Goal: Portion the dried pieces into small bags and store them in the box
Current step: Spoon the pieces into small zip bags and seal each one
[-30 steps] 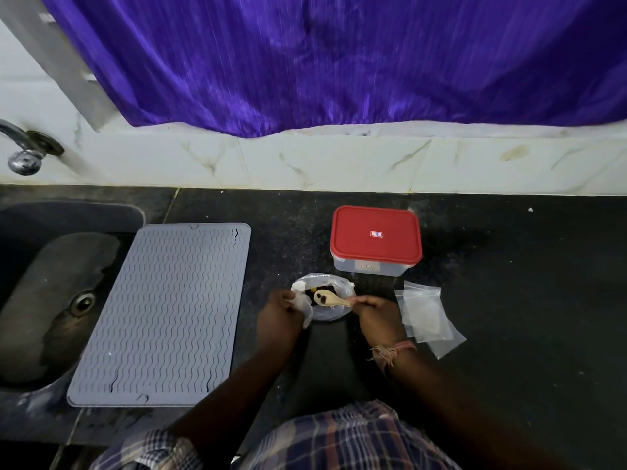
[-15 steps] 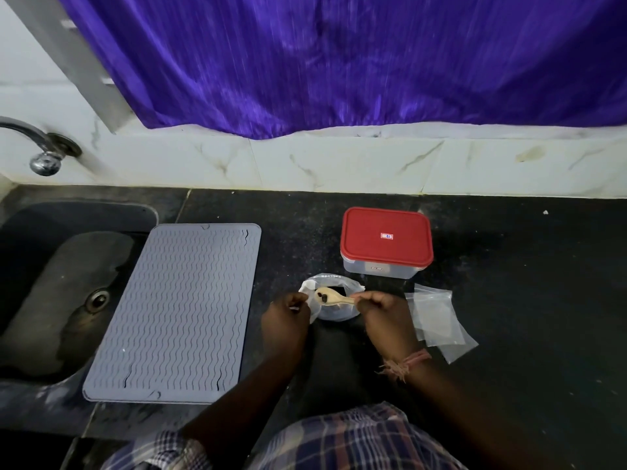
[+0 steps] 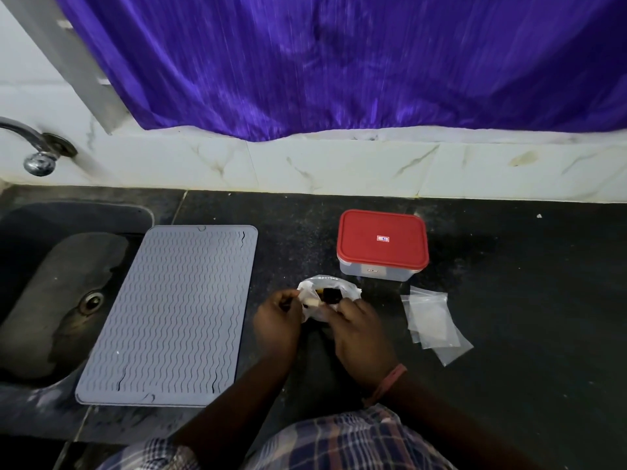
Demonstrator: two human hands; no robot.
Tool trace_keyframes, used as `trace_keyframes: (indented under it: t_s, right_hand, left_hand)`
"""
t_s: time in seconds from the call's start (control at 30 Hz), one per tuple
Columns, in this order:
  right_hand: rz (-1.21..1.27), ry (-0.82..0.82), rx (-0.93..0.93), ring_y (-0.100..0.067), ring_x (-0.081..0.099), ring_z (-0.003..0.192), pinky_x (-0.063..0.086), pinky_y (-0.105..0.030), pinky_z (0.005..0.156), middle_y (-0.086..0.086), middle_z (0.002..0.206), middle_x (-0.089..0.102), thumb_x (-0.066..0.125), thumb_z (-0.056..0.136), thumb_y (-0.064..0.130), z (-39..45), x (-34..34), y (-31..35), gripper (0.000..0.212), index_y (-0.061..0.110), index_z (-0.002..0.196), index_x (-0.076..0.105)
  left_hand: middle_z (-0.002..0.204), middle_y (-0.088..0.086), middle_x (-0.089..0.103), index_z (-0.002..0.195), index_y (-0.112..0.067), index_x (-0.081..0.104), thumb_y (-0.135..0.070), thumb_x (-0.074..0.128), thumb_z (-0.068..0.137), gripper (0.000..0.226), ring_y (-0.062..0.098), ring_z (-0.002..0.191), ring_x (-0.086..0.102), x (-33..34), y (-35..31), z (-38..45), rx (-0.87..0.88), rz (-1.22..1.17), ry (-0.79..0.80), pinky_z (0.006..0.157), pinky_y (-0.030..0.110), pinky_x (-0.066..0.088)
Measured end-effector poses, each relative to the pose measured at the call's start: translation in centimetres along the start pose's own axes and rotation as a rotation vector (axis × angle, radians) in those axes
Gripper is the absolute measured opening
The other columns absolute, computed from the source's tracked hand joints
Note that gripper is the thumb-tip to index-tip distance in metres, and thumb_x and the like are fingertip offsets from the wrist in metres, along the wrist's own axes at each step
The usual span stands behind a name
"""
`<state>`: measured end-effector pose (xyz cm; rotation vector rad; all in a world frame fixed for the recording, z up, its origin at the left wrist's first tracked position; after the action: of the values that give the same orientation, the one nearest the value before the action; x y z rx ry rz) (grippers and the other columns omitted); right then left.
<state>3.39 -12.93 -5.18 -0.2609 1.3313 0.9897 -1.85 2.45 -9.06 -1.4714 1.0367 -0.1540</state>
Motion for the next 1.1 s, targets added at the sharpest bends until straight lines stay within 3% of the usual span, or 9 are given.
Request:
trace_keyframes:
  t_s: [0.17, 0.3, 0.47, 0.6, 0.67, 0.77, 0.87, 1.0, 1.1]
  right_hand:
    - [0.274, -0.248, 0.358, -0.016, 0.059, 0.093, 0.048, -0.027, 0.080, 0.000, 0.098, 0.064, 0.054, 0.092, 0.016, -0.4, -3.0, -4.2, 0.026, 0.017, 0.111, 0.072]
    - [0.217, -0.086, 0.531, -0.017, 0.063, 0.091, 0.052, -0.034, 0.079, 0.001, 0.098, 0.066, 0.056, 0.091, 0.019, -0.3, -0.7, -7.1, 0.017, 0.023, 0.100, 0.070]
    - [0.207, 0.055, 0.492, -0.020, 0.065, 0.095, 0.051, -0.031, 0.081, -0.001, 0.100, 0.069, 0.053, 0.094, 0.024, 1.3, 2.4, -6.6, 0.017, 0.022, 0.104, 0.067]
    - [-0.080, 0.181, 0.475, -0.027, 0.054, 0.111, 0.045, -0.042, 0.091, -0.004, 0.122, 0.056, 0.050, 0.090, 0.045, 1.4, 2.7, -6.2, 0.039, 0.029, 0.125, 0.054]
    - [-0.173, 0.121, 0.467, -0.029, 0.046, 0.116, 0.041, -0.048, 0.093, -0.003, 0.131, 0.046, 0.049, 0.085, 0.052, 1.7, 0.6, -5.6, 0.055, 0.033, 0.136, 0.047]
    - [0.220, 0.002, 0.339, -0.011, 0.044, 0.124, 0.039, -0.037, 0.102, 0.010, 0.138, 0.047, 0.055, 0.091, 0.042, 3.3, -2.2, -3.6, 0.051, 0.036, 0.141, 0.046]
    - [0.863, 0.161, 0.391, 0.004, 0.060, 0.110, 0.049, -0.019, 0.096, 0.013, 0.122, 0.066, 0.061, 0.097, 0.022, 4.6, -2.1, -2.5, 0.034, 0.030, 0.130, 0.060]
    - [1.128, 0.000, 0.566, -0.015, 0.067, 0.080, 0.056, -0.030, 0.076, -0.011, 0.091, 0.074, 0.068, 0.091, 0.006, 5.3, -3.3, -4.6, 0.009, 0.009, 0.099, 0.072]
    - [1.163, -0.078, 0.649, -0.015, 0.064, 0.070, 0.054, -0.031, 0.067, -0.009, 0.078, 0.073, 0.069, 0.091, 0.007, 4.9, -3.8, -5.5, 0.004, 0.008, 0.090, 0.073]
  left_hand:
    - [0.089, -0.009, 0.079, 0.097, -0.029, 0.077, -0.025, 0.065, 0.088, 0.015, 0.011, 0.083, 0.075, -0.1, 1.4, 0.3, -0.096, -0.066, 0.014, 0.080, 0.046, 0.063]
    - [0.091, -0.007, 0.078, 0.098, -0.027, 0.076, -0.024, 0.068, 0.090, 0.011, 0.012, 0.088, 0.075, -0.4, 0.9, -0.3, -0.122, -0.165, 0.042, 0.082, 0.044, 0.063]
    - [0.096, -0.004, 0.076, 0.099, -0.021, 0.075, -0.015, 0.063, 0.095, 0.014, 0.014, 0.092, 0.071, -0.7, -0.7, 0.2, -0.093, -0.228, 0.067, 0.077, 0.031, 0.057]
    - [0.096, -0.003, 0.078, 0.096, -0.021, 0.079, -0.014, 0.064, 0.094, 0.016, 0.019, 0.098, 0.072, -0.6, -1.4, 1.1, -0.145, -0.264, 0.182, 0.093, 0.045, 0.058]
    - [0.098, 0.000, 0.079, 0.097, -0.017, 0.080, -0.012, 0.064, 0.094, 0.017, 0.024, 0.101, 0.071, -0.2, -2.3, 1.5, -0.167, -0.289, 0.269, 0.096, 0.049, 0.057]
    - [0.105, 0.017, 0.076, 0.103, -0.004, 0.077, -0.007, 0.059, 0.096, 0.019, 0.033, 0.102, 0.070, 0.3, -4.7, 1.7, -0.193, -0.387, 0.399, 0.088, 0.045, 0.058]
    - [0.107, 0.024, 0.074, 0.106, -0.001, 0.076, -0.010, 0.059, 0.095, 0.022, 0.040, 0.103, 0.071, 1.2, -6.4, 2.0, -0.195, -0.417, 0.524, 0.089, 0.051, 0.059]
    - [0.103, 0.021, 0.072, 0.108, 0.000, 0.070, -0.037, 0.069, 0.091, 0.041, 0.037, 0.097, 0.069, 2.9, -7.7, 2.0, -0.253, -0.643, 0.520, 0.088, 0.045, 0.055]
    - [0.108, 0.019, 0.075, 0.116, -0.005, 0.068, -0.062, 0.059, 0.089, 0.064, 0.032, 0.097, 0.073, 4.7, -7.3, 0.3, -0.287, -0.726, 0.566, 0.087, 0.043, 0.056]
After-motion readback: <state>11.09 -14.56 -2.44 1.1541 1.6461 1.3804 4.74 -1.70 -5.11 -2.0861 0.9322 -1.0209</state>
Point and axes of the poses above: each hand's wrist, its own z-axis towards the middle knuckle, its own x-axis out of the palm, y = z × x, the point moved 10 cm from there along z, towards the middle knuckle
